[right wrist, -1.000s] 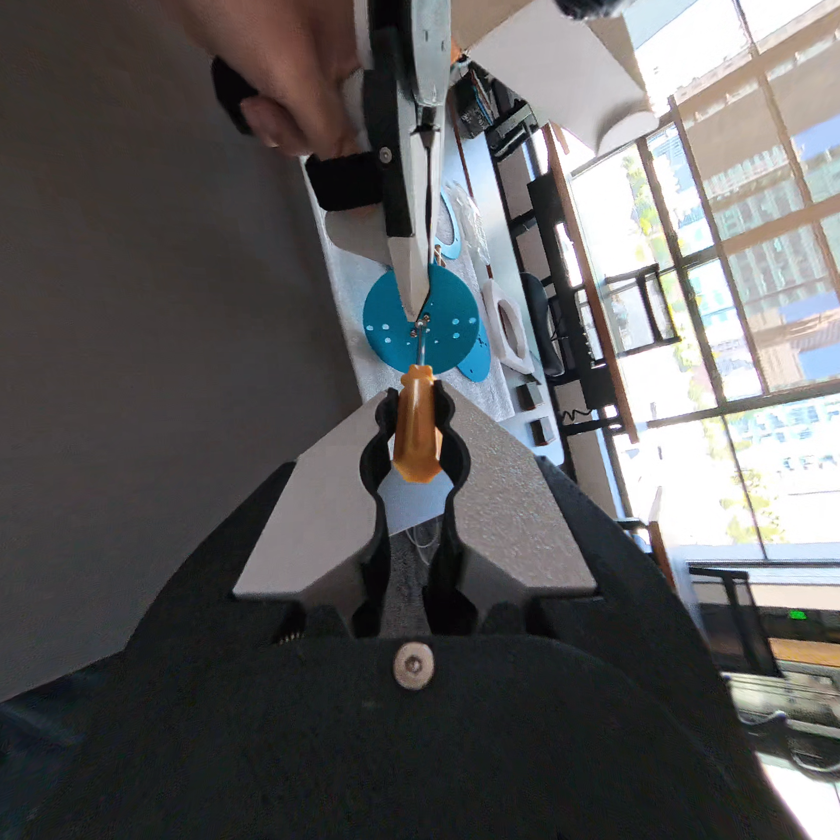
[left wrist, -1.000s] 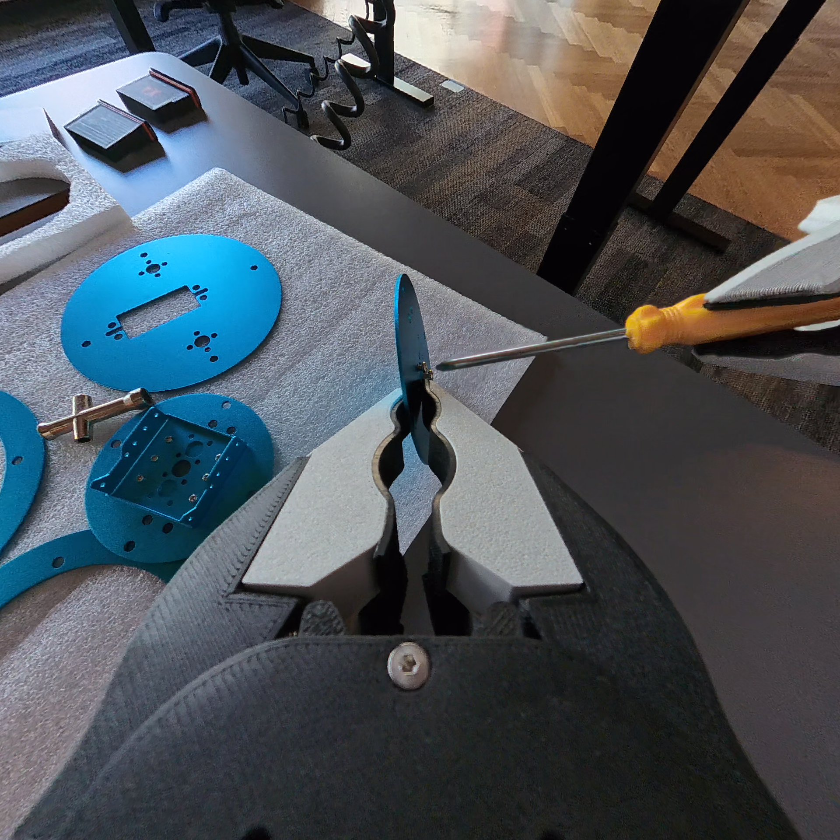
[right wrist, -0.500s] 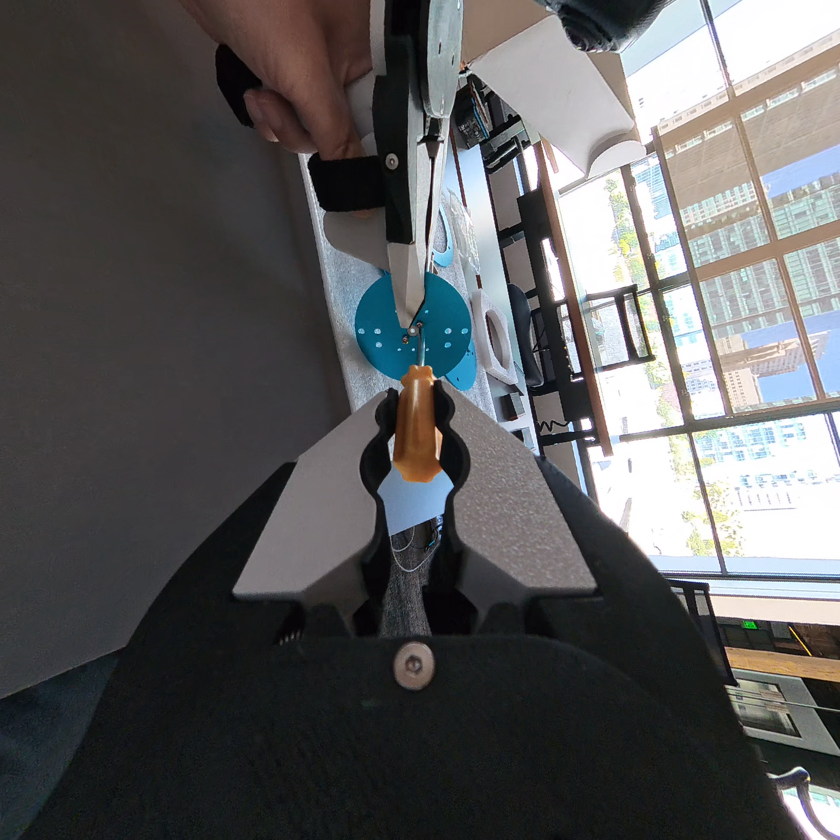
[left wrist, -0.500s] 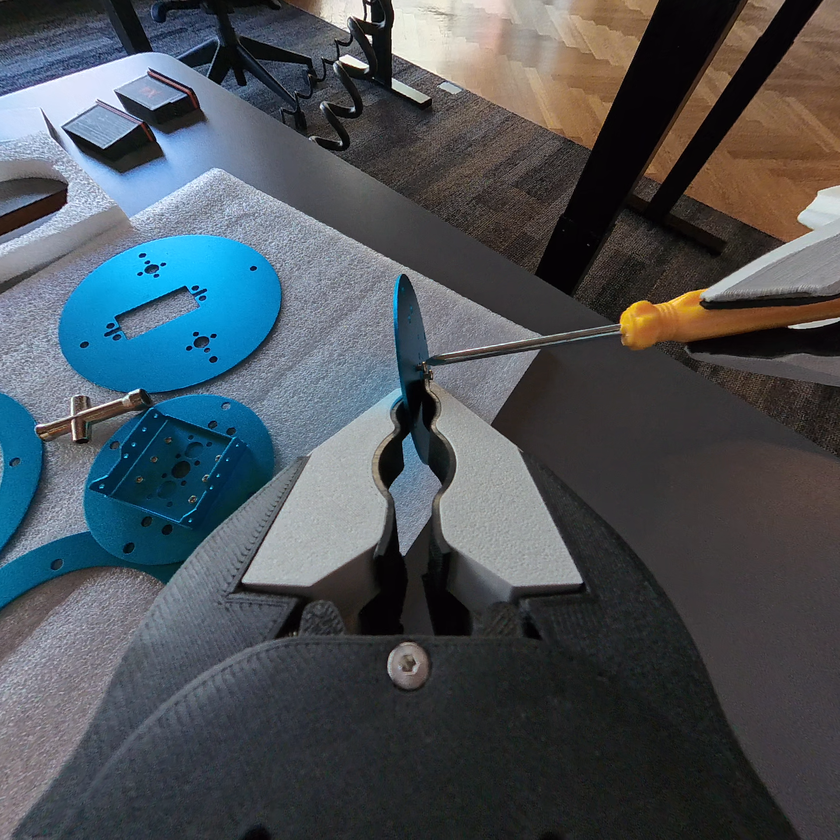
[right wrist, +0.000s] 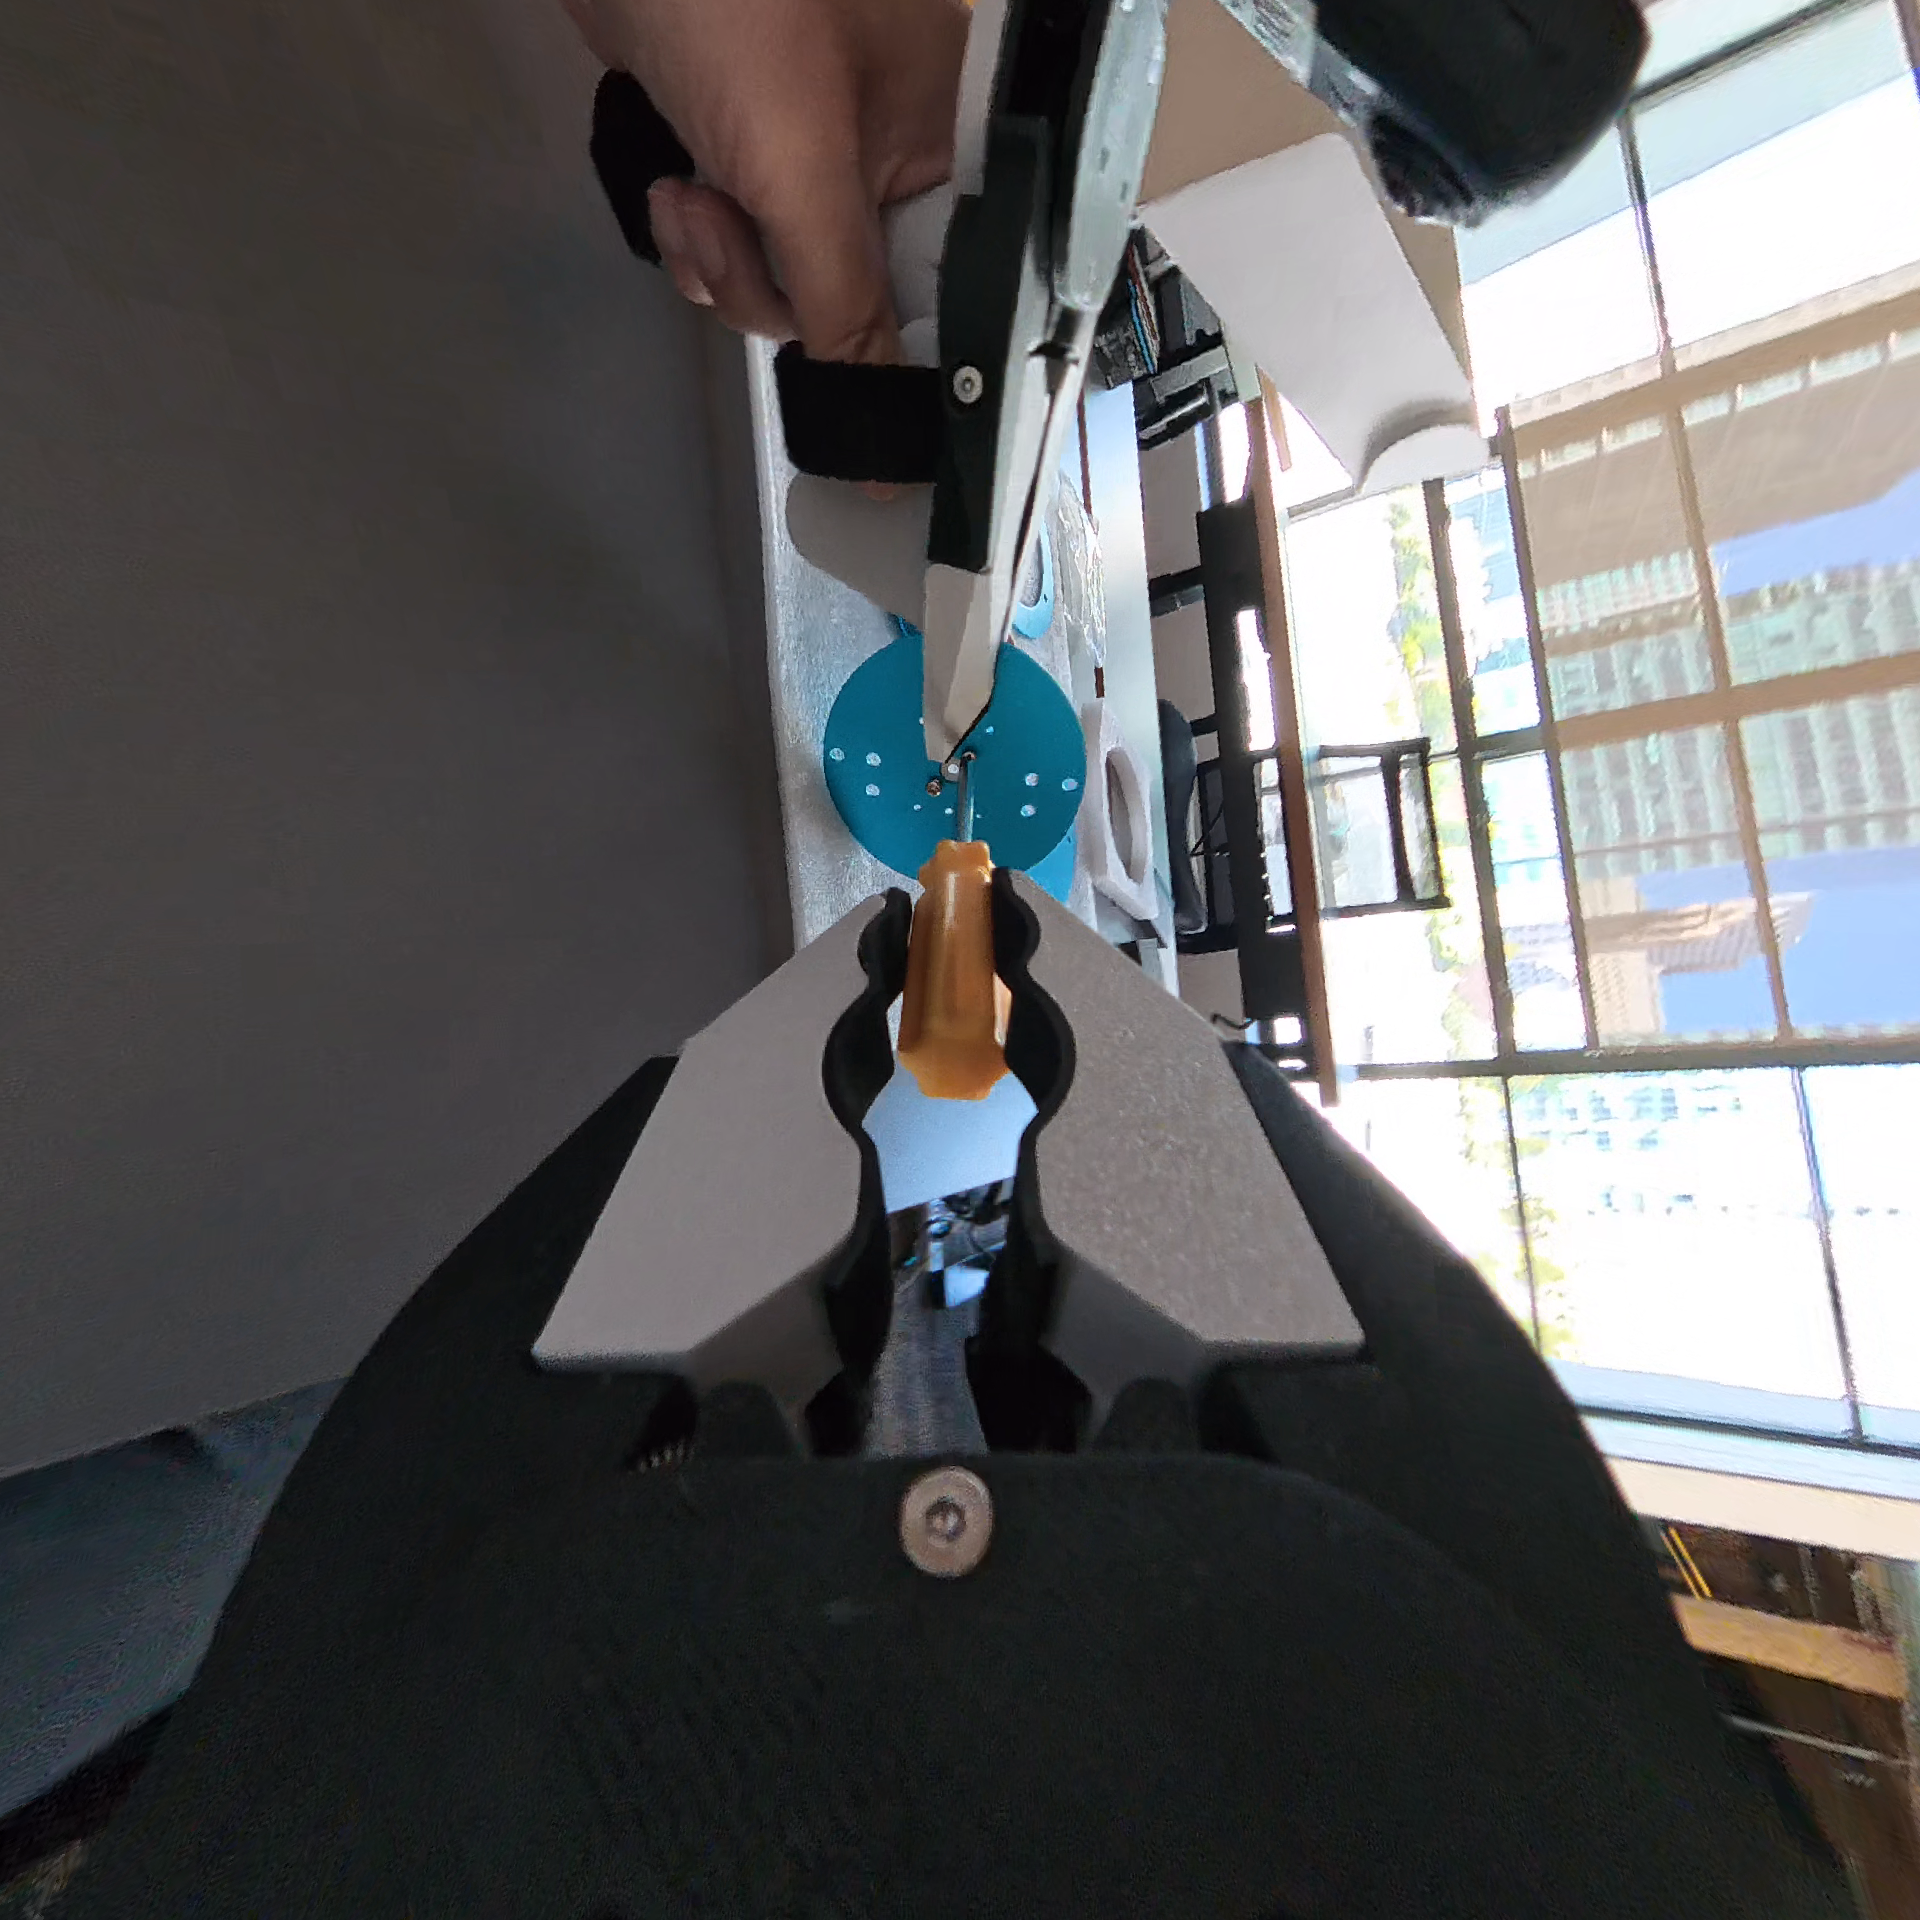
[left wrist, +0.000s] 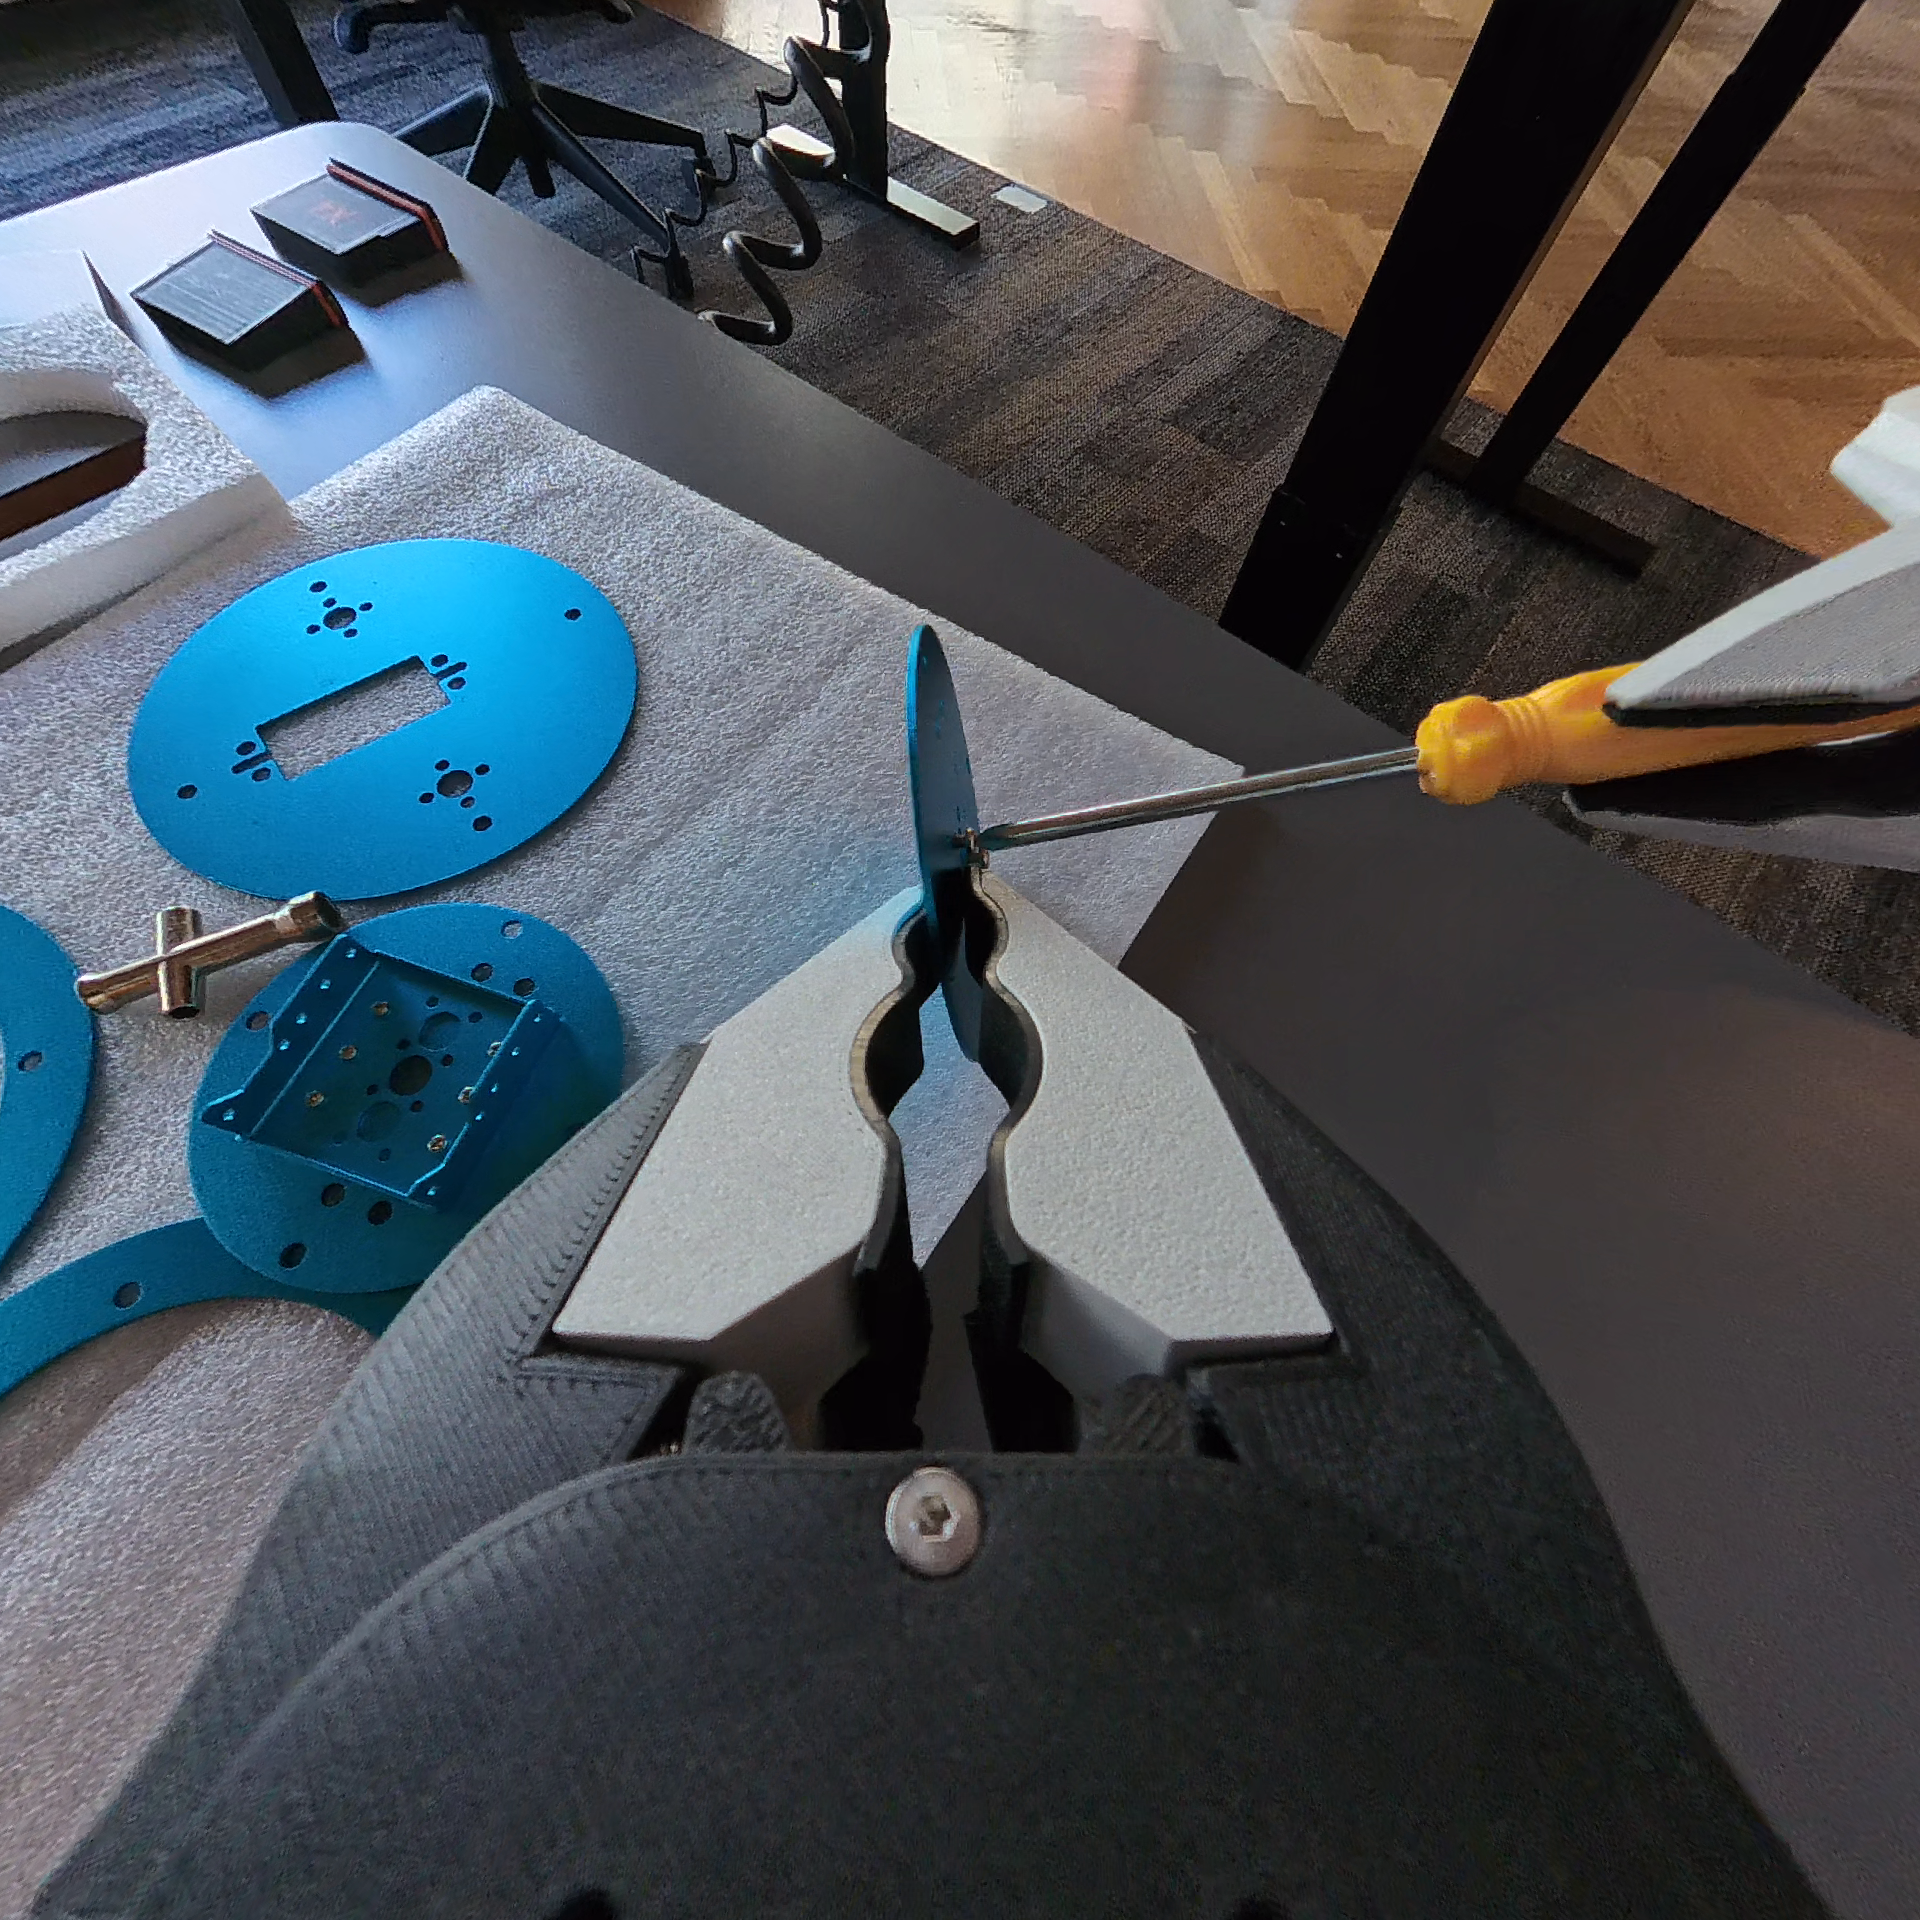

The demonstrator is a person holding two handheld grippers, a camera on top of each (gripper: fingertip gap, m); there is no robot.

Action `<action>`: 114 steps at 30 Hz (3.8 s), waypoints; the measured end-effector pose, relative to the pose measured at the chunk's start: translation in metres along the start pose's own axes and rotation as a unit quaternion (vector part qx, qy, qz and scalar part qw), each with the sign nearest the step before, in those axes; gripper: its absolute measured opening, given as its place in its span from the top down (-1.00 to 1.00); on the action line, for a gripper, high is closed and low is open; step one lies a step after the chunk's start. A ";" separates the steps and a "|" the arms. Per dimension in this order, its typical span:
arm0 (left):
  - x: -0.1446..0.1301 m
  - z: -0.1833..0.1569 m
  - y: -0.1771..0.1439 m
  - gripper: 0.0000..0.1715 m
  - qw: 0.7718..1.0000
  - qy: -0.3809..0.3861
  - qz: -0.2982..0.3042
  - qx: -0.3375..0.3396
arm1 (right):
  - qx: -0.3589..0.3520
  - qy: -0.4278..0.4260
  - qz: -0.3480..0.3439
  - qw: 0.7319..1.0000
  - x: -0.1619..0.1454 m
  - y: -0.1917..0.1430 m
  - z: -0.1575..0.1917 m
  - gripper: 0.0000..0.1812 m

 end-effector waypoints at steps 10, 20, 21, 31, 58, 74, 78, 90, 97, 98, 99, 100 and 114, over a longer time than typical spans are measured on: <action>0.000 0.001 0.000 0.98 1.000 0.013 0.005 -0.004 | 0.019 -0.240 -0.010 0.971 -0.004 0.002 -0.004 0.84; 0.000 0.003 0.001 0.97 1.000 -0.007 0.003 0.005 | -0.011 0.311 -0.023 0.950 -0.006 0.007 -0.008 0.83; 0.000 0.003 0.001 0.97 1.000 -0.008 0.003 0.007 | -0.019 0.413 -0.026 0.910 -0.007 0.007 -0.006 0.84; 0.002 -0.004 0.002 0.98 0.999 0.021 0.003 0.024 | -0.014 0.914 -0.101 0.392 -0.035 0.000 0.013 0.83; -0.009 -0.040 0.004 0.97 0.952 0.293 -0.007 0.089 | 0.045 0.387 0.005 0.921 -0.024 -0.034 -0.022 0.83; -0.006 0.019 0.001 0.98 0.991 -0.117 -0.012 -0.060 | 0.037 0.105 0.005 0.994 0.005 -0.005 -0.020 0.83; -0.006 0.019 0.001 0.98 0.992 -0.115 -0.010 -0.060 | 0.036 0.070 0.009 0.997 0.005 0.003 -0.017 0.83; -0.006 0.020 0.002 0.97 0.992 -0.111 -0.008 -0.060 | 0.042 0.049 0.008 0.998 0.005 0.008 -0.018 0.83; -0.005 0.018 0.001 0.97 0.994 -0.099 -0.006 -0.055 | 0.049 0.002 0.011 0.999 0.007 0.007 -0.017 0.83; -0.005 0.018 0.001 0.97 0.994 -0.098 -0.006 -0.054 | 0.050 -0.005 0.014 0.999 0.006 0.007 -0.017 0.84; -0.005 0.018 0.001 0.97 0.994 -0.096 -0.006 -0.055 | 0.052 -0.010 0.016 0.998 0.006 0.007 -0.017 0.83; -0.005 0.018 0.001 0.97 0.994 -0.094 -0.006 -0.056 | 0.056 -0.015 0.015 0.998 0.006 0.007 -0.018 0.83; 0.002 0.010 0.002 0.97 0.999 0.010 0.015 -0.039 | 0.119 -0.359 -0.008 0.926 0.005 0.002 -0.028 0.84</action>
Point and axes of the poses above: each gripper's, where its closed fingertips meet, y out along the fingers, x out of its top, z = x × y across the jaws, the point moved 8 cm from there along -y, back along the fingers, and after that the axes turned 1 degree about -z, right-handed, at the moved point
